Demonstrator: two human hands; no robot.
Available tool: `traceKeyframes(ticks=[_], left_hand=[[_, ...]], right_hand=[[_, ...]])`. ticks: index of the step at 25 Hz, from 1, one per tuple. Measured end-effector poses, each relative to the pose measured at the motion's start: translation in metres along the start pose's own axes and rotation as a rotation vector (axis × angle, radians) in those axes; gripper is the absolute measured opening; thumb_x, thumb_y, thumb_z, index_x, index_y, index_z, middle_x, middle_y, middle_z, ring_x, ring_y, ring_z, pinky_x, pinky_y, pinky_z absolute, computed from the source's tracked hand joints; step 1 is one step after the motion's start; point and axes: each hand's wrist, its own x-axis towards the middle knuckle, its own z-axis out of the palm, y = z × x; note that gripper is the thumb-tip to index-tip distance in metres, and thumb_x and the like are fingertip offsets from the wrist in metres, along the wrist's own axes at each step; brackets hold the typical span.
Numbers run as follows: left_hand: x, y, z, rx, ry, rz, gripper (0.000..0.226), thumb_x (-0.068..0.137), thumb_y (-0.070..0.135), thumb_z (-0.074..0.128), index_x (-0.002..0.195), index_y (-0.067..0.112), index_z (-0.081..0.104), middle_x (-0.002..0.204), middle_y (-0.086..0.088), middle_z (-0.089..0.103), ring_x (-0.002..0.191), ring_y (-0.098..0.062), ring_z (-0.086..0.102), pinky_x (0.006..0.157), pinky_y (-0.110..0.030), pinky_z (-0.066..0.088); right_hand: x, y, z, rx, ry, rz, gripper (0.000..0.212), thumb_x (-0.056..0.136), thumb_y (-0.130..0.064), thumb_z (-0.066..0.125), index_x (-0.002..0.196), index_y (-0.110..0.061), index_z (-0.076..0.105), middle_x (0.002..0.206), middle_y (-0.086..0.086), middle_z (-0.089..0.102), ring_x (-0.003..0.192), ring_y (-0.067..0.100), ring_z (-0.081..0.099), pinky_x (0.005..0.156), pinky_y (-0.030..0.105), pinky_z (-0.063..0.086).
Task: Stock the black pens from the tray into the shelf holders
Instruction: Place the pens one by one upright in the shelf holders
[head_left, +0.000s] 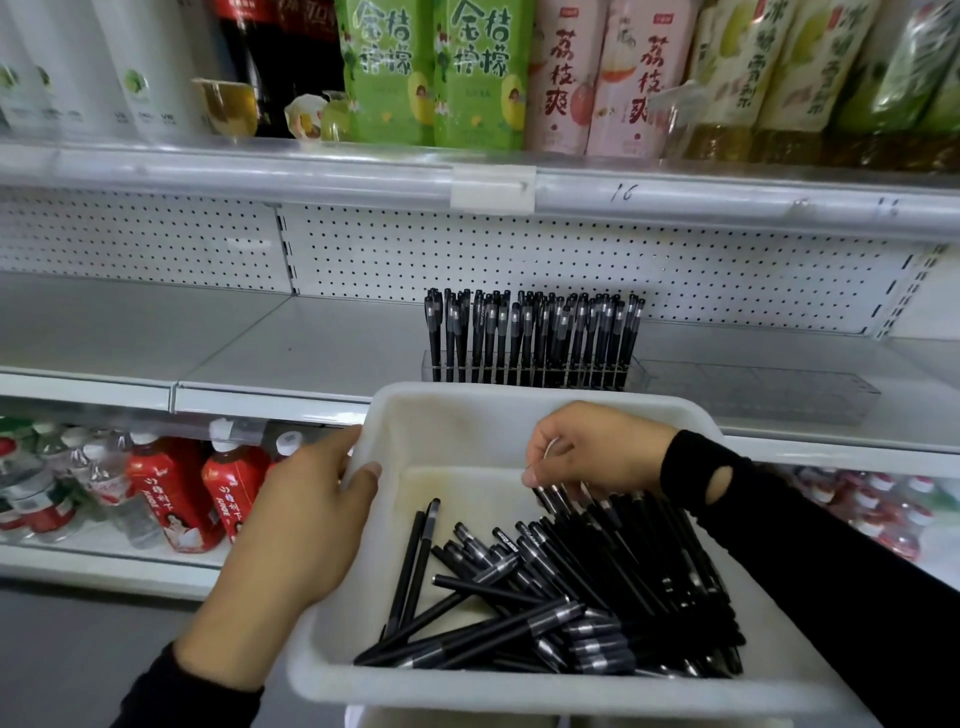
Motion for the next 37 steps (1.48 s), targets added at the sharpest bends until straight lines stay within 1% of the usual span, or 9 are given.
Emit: traceKeyframes(ticks=[5, 9, 12, 15, 17, 21, 24, 30, 37], left_hand=[[0.000, 0.000, 0.000, -0.010, -0.003, -0.011, 0.029, 0.098, 0.024, 0.052, 0.124, 0.032, 0.062, 0.090, 0.006, 0.070, 0.080, -0.010, 0.064, 0.076, -0.034, 0.053], [0.000, 0.000, 0.001, -0.023, 0.001, -0.015, 0.032, 0.098, 0.024, 0.052, 0.127, 0.032, 0.061, 0.092, 0.007, 0.070, 0.082, -0.008, 0.063, 0.076, -0.034, 0.053], [0.000, -0.001, 0.001, -0.022, -0.001, -0.010, 0.030, 0.097, 0.024, 0.053, 0.124, 0.031, 0.063, 0.092, 0.005, 0.070, 0.081, -0.011, 0.064, 0.078, -0.039, 0.054], [0.000, -0.002, 0.001, -0.023, -0.006, -0.013, 0.029, 0.098, 0.023, 0.052, 0.123, 0.029, 0.063, 0.094, 0.005, 0.069, 0.082, -0.011, 0.064, 0.077, -0.038, 0.054], [0.000, -0.002, 0.002, -0.024, -0.015, -0.009, 0.029, 0.098, 0.024, 0.051, 0.124, 0.031, 0.063, 0.093, 0.009, 0.068, 0.081, -0.007, 0.063, 0.074, -0.032, 0.053], [0.001, -0.002, 0.003, -0.042, -0.023, -0.008, 0.027, 0.097, 0.023, 0.052, 0.118, 0.035, 0.066, 0.089, 0.011, 0.068, 0.080, -0.007, 0.064, 0.074, -0.033, 0.053], [0.003, -0.002, 0.005, -0.047, -0.032, -0.018, 0.027, 0.098, 0.023, 0.052, 0.118, 0.035, 0.066, 0.088, 0.012, 0.068, 0.081, -0.006, 0.064, 0.073, -0.031, 0.052], [0.003, -0.002, 0.007, -0.067, -0.023, -0.029, 0.026, 0.098, 0.022, 0.053, 0.116, 0.036, 0.065, 0.092, 0.014, 0.067, 0.081, -0.005, 0.064, 0.074, -0.030, 0.053], [0.004, -0.005, 0.007, -0.057, -0.024, -0.020, 0.030, 0.099, 0.023, 0.052, 0.124, 0.036, 0.062, 0.095, 0.021, 0.063, 0.084, 0.001, 0.060, 0.068, -0.018, 0.045]], right_hand=[[0.001, 0.008, 0.006, 0.051, -0.206, 0.011, 0.016, 0.085, -0.020, 0.078, 0.096, -0.009, 0.078, 0.082, 0.010, 0.069, 0.064, 0.015, 0.058, 0.056, 0.020, 0.050], [-0.002, 0.015, 0.010, -0.007, -0.394, 0.121, 0.017, 0.083, -0.007, 0.078, 0.098, -0.001, 0.074, 0.077, 0.002, 0.071, 0.067, 0.017, 0.059, 0.061, 0.018, 0.053], [-0.008, 0.013, 0.006, -0.135, -0.457, 0.176, 0.030, 0.085, -0.012, 0.077, 0.103, 0.009, 0.067, 0.081, 0.010, 0.070, 0.065, 0.016, 0.063, 0.065, 0.019, 0.056], [-0.012, 0.005, -0.016, -0.063, -0.272, 0.105, 0.026, 0.090, -0.024, 0.072, 0.099, 0.001, 0.071, 0.078, 0.007, 0.073, 0.069, 0.015, 0.065, 0.062, 0.021, 0.054], [-0.014, -0.001, -0.043, 0.075, 0.033, 0.017, 0.023, 0.091, -0.027, 0.069, 0.096, -0.005, 0.072, 0.082, 0.004, 0.075, 0.070, 0.014, 0.069, 0.063, 0.021, 0.054], [-0.003, -0.001, -0.084, 0.328, 0.695, -0.082, 0.016, 0.090, -0.022, 0.071, 0.101, -0.011, 0.072, 0.085, 0.003, 0.074, 0.071, 0.011, 0.073, 0.062, 0.017, 0.058], [0.027, 0.011, -0.094, 0.254, 0.944, -0.084, 0.017, 0.091, -0.023, 0.071, 0.103, -0.011, 0.070, 0.087, 0.003, 0.073, 0.074, 0.015, 0.074, 0.066, 0.022, 0.061], [0.087, 0.031, -0.089, 0.176, 0.958, -0.040, 0.011, 0.091, -0.018, 0.071, 0.093, -0.007, 0.070, 0.087, 0.012, 0.074, 0.081, 0.027, 0.073, 0.080, 0.046, 0.061], [0.115, 0.043, -0.078, -0.098, 0.743, 0.177, 0.024, 0.094, -0.028, 0.068, 0.101, -0.006, 0.071, 0.095, 0.015, 0.073, 0.087, 0.031, 0.071, 0.083, 0.044, 0.059]])
